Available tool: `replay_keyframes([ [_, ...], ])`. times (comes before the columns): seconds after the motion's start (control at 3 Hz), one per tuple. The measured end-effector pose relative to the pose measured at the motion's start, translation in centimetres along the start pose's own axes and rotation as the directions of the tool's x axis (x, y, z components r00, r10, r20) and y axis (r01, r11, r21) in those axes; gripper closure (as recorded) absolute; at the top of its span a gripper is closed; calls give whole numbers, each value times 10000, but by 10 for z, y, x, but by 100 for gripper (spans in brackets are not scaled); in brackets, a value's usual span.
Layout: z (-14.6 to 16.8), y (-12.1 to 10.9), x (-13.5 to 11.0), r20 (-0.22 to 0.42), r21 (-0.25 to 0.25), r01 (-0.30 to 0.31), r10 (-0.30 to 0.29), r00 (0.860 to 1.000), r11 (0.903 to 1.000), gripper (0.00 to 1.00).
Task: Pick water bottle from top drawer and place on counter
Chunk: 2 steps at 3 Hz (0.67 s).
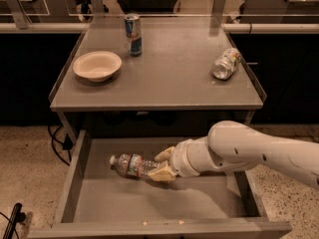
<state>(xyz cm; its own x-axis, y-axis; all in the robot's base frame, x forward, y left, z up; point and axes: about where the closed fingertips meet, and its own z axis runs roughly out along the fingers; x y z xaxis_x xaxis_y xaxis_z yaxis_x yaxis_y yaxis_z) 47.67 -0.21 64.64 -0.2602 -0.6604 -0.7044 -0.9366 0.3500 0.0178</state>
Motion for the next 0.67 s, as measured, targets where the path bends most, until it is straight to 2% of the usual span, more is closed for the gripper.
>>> replay_keyframes([
  [0.33, -52, 1, -43, 74, -167, 578, -577, 9983, 9982, 100],
  [0.67, -97, 22, -68, 62, -714, 1028, -1026, 9947, 9921, 100],
])
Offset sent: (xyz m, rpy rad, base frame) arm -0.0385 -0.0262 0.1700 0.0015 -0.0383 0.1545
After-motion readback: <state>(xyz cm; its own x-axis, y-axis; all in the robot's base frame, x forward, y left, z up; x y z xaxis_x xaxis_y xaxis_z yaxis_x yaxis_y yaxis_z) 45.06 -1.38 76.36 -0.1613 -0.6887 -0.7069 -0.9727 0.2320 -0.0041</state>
